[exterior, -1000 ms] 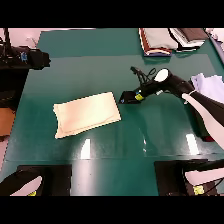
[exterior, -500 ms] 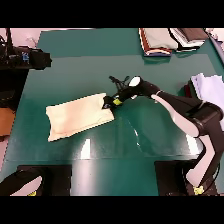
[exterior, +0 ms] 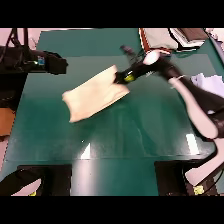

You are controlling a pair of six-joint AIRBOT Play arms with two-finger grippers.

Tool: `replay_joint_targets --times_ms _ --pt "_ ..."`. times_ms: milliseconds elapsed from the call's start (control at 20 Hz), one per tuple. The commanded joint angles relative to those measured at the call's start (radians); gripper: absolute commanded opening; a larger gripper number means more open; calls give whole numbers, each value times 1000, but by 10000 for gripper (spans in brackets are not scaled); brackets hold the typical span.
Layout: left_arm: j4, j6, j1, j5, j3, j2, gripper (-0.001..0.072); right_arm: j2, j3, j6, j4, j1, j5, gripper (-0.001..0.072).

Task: Fold the shirts.

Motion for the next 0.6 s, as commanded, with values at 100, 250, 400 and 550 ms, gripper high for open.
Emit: replay_joint_targets --times_ms 100,250,400,550 --pt "-8 -1 -48 29 0 0 23 215 11 29 -250 -415 137 18" --pt "-10 -11 -48 42 0 0 23 264 11 29 -249 -650 131 18" --pt "-24 -24 -48 44 0 0 23 259 12 28 -220 -823 105 18" --pt "-26 -63 -48 43 0 0 23 250 12 26 -118 -919 43 18"
